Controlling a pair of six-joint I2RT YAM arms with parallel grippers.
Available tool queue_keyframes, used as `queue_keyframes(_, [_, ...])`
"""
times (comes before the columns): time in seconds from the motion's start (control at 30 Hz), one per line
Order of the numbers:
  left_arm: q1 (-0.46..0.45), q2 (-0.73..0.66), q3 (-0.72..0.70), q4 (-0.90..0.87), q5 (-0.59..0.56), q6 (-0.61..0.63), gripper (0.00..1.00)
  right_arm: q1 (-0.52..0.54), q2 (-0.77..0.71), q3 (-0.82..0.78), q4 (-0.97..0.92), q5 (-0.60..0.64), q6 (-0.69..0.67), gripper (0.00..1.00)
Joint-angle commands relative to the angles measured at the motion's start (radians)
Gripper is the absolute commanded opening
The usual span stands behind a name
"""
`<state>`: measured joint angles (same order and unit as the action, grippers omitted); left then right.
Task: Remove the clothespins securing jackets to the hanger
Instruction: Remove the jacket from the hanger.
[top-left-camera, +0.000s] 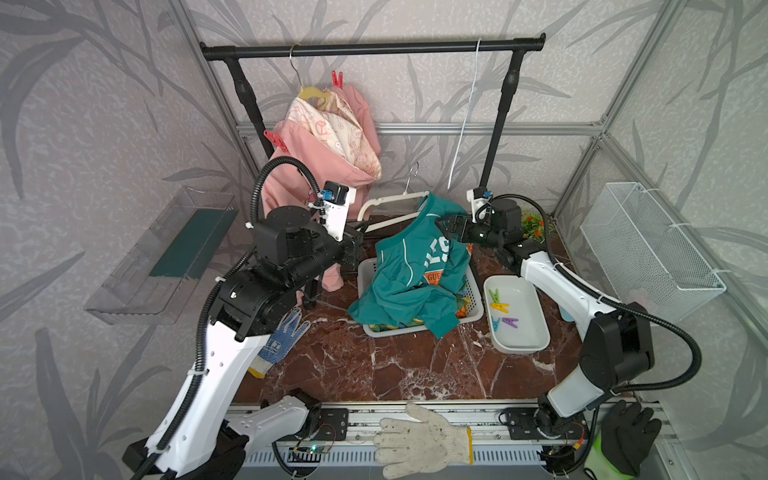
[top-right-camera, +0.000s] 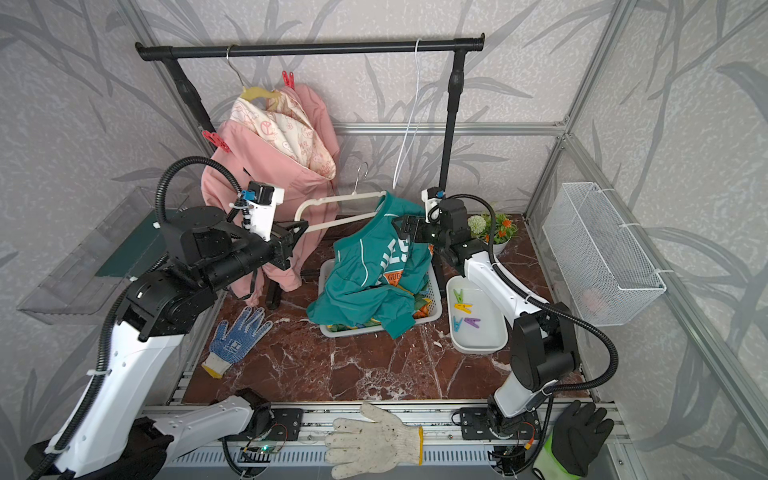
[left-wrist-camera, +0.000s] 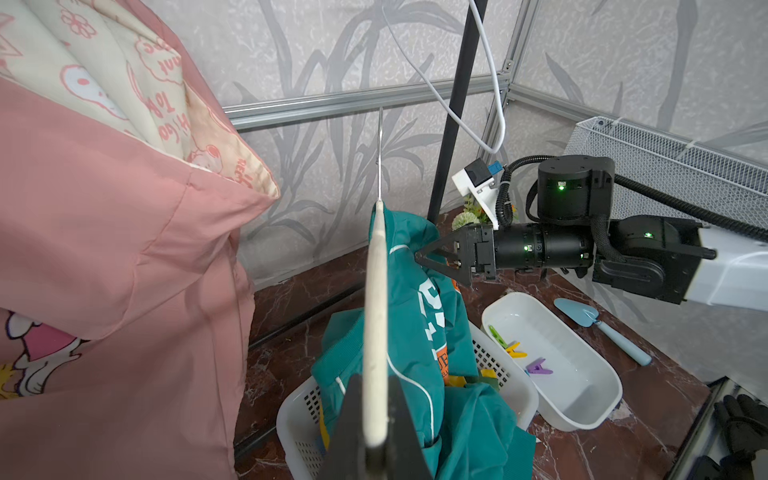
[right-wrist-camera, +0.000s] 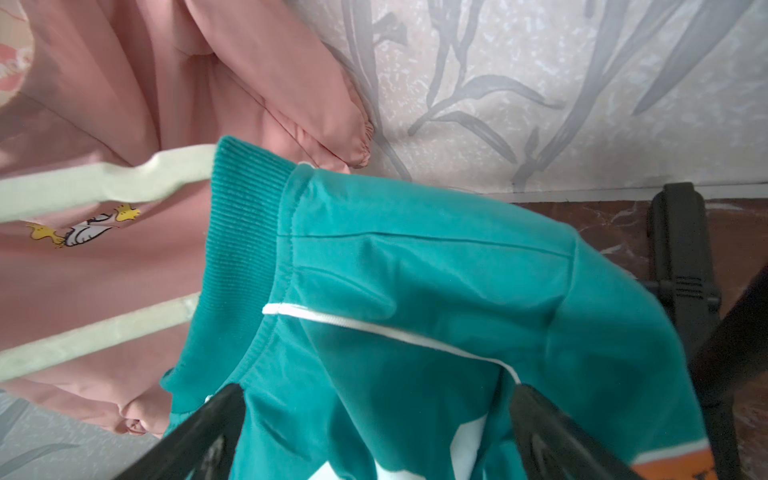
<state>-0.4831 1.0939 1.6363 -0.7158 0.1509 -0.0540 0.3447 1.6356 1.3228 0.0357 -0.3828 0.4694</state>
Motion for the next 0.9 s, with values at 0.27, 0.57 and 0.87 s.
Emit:
queue_keyframes(0.27, [0.003, -0.078, 0.024, -0.043, 0.008, 0.005, 0.0, -0.022, 0.007, -0.068, 0.009, 0.011, -0.017, 0.99])
queue_keyframes(0.57, [0.002, -0.11, -0.03, 0.218, -0.144, 0.052, 0.0, -0.021, -0.018, -0.091, -0.035, 0.033, -0.038, 0.99])
queue_keyframes(0.87, [0.0, -0.008, -0.039, 0.51, -0.214, 0.096, 0.0, -0.021, -0.051, -0.116, -0.069, 0.055, -0.055, 0.99])
